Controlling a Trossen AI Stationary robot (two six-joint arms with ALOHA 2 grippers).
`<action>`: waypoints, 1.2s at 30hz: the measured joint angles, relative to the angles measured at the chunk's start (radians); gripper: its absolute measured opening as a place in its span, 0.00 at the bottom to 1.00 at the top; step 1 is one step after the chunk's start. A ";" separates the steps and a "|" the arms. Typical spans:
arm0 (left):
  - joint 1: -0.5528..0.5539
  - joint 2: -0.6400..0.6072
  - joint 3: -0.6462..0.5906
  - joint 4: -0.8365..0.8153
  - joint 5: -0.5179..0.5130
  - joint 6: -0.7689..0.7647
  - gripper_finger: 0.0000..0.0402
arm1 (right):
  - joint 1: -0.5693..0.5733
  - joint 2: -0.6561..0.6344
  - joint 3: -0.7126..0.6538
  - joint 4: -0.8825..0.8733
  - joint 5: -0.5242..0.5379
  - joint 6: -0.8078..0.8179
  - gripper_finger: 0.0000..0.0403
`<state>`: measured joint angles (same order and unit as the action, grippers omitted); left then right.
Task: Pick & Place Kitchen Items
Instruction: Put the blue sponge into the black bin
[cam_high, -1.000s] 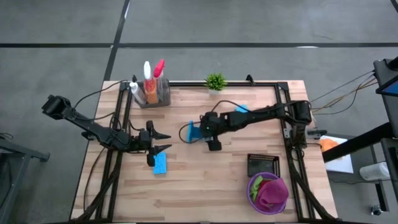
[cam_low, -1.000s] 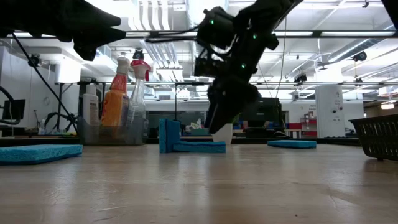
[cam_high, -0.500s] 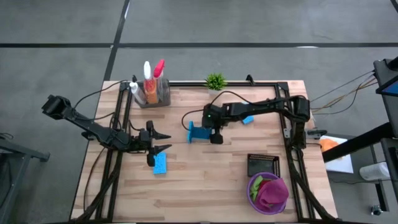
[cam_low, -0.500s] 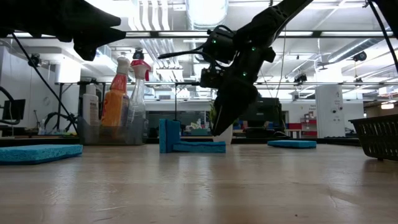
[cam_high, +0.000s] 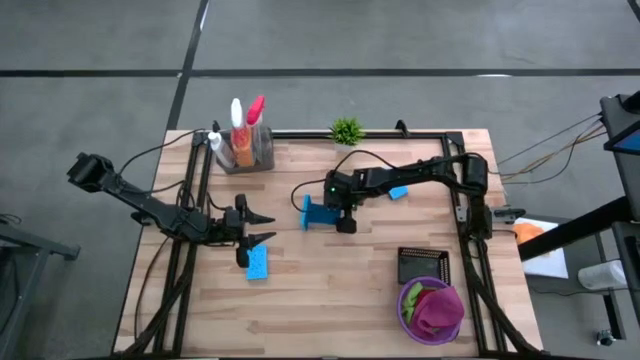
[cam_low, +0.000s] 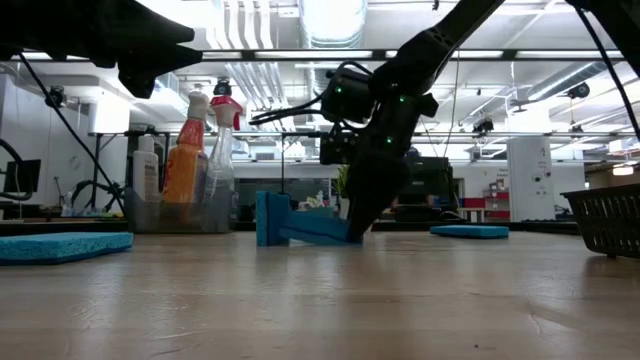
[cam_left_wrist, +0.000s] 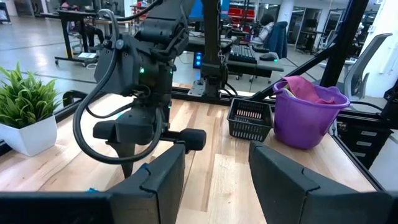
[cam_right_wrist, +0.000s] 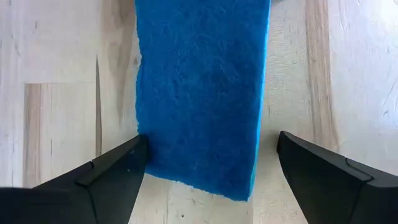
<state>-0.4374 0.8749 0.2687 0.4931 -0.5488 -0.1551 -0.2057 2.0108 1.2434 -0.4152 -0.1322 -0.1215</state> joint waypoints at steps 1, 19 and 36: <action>0.000 0.000 0.000 0.000 0.000 0.000 0.45 | 0.001 -0.003 0.000 0.000 0.000 0.004 0.86; 0.000 0.000 0.000 -0.013 0.000 -0.004 0.45 | 0.026 -0.044 -0.004 -0.088 0.039 0.092 0.08; 0.000 0.000 0.000 -0.021 0.000 -0.011 0.45 | 0.240 -0.352 -0.006 -0.606 0.128 0.169 0.05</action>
<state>-0.4374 0.8749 0.2687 0.4721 -0.5488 -0.1665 0.0340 1.6584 1.2369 -1.0216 -0.0044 0.0478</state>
